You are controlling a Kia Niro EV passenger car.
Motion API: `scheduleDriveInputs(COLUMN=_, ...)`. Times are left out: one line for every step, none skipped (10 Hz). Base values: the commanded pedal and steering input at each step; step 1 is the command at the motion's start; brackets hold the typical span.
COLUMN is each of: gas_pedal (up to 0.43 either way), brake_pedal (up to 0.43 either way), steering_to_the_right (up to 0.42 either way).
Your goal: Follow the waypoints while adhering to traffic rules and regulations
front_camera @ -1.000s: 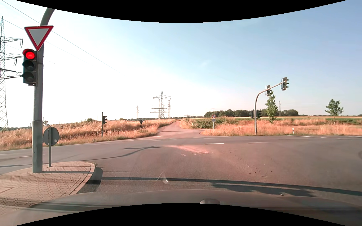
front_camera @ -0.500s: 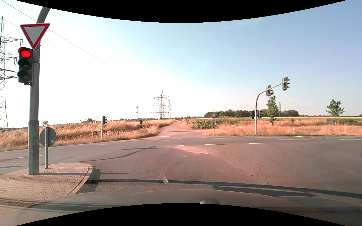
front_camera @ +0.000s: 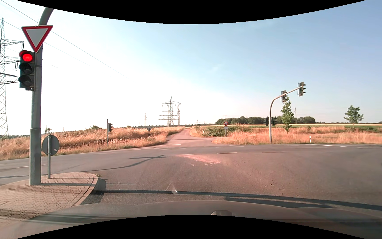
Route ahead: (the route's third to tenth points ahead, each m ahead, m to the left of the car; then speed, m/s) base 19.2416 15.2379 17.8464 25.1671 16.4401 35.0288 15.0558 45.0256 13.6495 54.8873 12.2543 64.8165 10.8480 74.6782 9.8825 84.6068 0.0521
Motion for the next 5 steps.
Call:
scheduleDriveInputs(gas_pedal=0.000, brake_pedal=0.256, steering_to_the_right=-0.027)
scheduleDriveInputs(gas_pedal=0.000, brake_pedal=0.256, steering_to_the_right=-0.027)
scheduleDriveInputs(gas_pedal=0.000, brake_pedal=0.274, steering_to_the_right=-0.027)
scheduleDriveInputs(gas_pedal=0.000, brake_pedal=0.274, steering_to_the_right=-0.027)
scheduleDriveInputs(gas_pedal=0.000, brake_pedal=0.274, steering_to_the_right=-0.027)
